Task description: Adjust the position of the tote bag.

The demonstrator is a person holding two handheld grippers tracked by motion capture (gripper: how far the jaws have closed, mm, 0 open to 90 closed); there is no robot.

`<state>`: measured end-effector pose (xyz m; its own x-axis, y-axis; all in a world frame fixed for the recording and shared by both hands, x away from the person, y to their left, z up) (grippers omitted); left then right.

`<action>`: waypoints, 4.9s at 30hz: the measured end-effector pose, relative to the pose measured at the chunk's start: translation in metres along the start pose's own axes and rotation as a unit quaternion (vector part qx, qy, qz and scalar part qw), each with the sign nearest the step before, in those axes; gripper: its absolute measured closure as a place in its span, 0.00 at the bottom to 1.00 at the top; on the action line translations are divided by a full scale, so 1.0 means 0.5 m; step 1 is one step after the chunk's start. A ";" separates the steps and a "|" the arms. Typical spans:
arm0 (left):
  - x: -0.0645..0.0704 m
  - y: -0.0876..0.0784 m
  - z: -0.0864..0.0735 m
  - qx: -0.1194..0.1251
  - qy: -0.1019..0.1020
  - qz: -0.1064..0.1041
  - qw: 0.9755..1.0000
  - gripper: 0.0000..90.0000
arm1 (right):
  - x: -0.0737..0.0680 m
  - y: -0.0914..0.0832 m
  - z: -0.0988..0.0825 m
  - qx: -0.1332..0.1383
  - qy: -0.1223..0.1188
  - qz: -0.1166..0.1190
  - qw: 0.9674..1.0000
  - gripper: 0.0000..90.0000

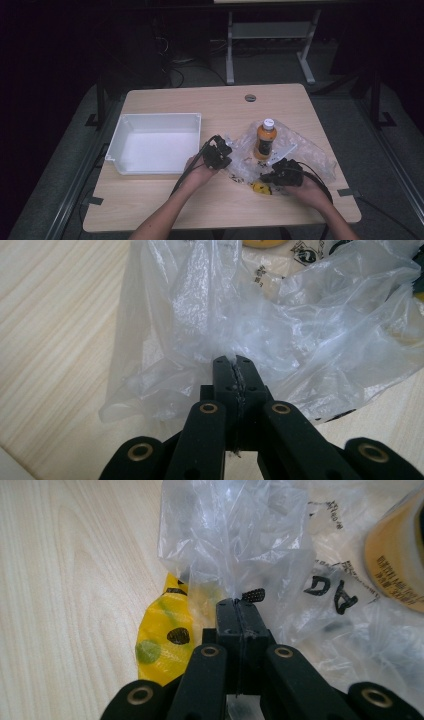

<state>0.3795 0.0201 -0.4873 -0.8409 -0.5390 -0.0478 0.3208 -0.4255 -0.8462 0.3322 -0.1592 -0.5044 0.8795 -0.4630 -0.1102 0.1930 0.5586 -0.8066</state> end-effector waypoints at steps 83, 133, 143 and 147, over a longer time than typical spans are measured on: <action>-0.034 0.010 0.100 0.041 -0.039 -0.023 0.998 0.99 | -0.008 -0.004 -0.014 0.028 0.011 0.001 1.000 0.89; -0.019 0.039 0.049 -0.006 -0.026 0.012 1.000 0.99 | 0.225 -0.076 -0.051 -0.010 0.117 -0.122 0.986 0.99; -0.014 -0.025 0.062 0.038 -0.044 -0.018 0.998 0.79 | 0.186 -0.132 -0.038 0.063 0.119 -0.136 0.982 0.76; -0.018 -0.048 0.065 0.046 -0.041 -0.016 0.998 0.75 | 0.164 -0.149 -0.041 0.086 0.113 -0.146 0.979 0.71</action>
<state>0.3935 0.0114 -0.4492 -0.8147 -0.5794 0.0257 0.3357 -0.5072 -0.7938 0.3808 -0.2529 -0.4651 0.6604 -0.7503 -0.0313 0.5092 0.4780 -0.7157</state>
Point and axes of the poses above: each handheld gripper's, and its own axes: y roughly forward along the jaws, z roughly out of its top, x roughly to its right, the point moved 6 cm from there along y, roughly forward along the jaws, and after that the axes turned 1 degree about -y, right-handed, at the moved point
